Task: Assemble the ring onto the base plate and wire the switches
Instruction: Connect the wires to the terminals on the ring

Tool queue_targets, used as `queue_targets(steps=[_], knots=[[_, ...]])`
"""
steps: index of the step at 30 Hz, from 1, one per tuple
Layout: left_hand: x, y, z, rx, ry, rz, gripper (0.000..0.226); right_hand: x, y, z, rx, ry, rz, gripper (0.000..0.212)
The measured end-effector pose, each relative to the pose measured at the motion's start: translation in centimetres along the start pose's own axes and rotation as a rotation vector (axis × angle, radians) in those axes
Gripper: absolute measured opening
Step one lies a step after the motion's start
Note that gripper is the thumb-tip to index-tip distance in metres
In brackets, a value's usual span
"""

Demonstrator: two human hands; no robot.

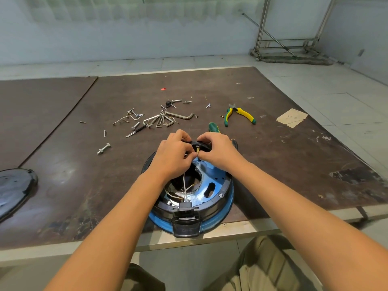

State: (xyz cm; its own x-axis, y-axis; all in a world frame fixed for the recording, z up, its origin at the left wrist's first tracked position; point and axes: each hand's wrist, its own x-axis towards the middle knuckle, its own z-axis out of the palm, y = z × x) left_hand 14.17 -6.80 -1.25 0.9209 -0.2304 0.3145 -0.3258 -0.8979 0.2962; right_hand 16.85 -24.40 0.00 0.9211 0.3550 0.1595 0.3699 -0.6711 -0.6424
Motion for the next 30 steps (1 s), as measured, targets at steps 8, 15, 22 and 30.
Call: queue_targets(steps=[8, 15, 22, 30], knots=[[-0.07, 0.22, -0.11, 0.007, 0.012, 0.007, 0.017, 0.0, -0.09, 0.02, -0.018, 0.0, 0.002, 0.046], [-0.27, 0.62, -0.35, -0.009, 0.044, 0.025, 0.015, -0.01, -0.1, 0.0, -0.022, 0.003, 0.003, 0.046], [-0.39, 0.71, -0.75, -0.061, 0.052, 0.034, 0.016, -0.04, -0.11, 0.02, -0.018, -0.001, 0.005, 0.044], [-0.28, 0.79, -0.72, -0.086, 0.052, 0.006, 0.012, -0.06, -0.1, -0.03, -0.005, 0.0, 0.007, 0.041]])
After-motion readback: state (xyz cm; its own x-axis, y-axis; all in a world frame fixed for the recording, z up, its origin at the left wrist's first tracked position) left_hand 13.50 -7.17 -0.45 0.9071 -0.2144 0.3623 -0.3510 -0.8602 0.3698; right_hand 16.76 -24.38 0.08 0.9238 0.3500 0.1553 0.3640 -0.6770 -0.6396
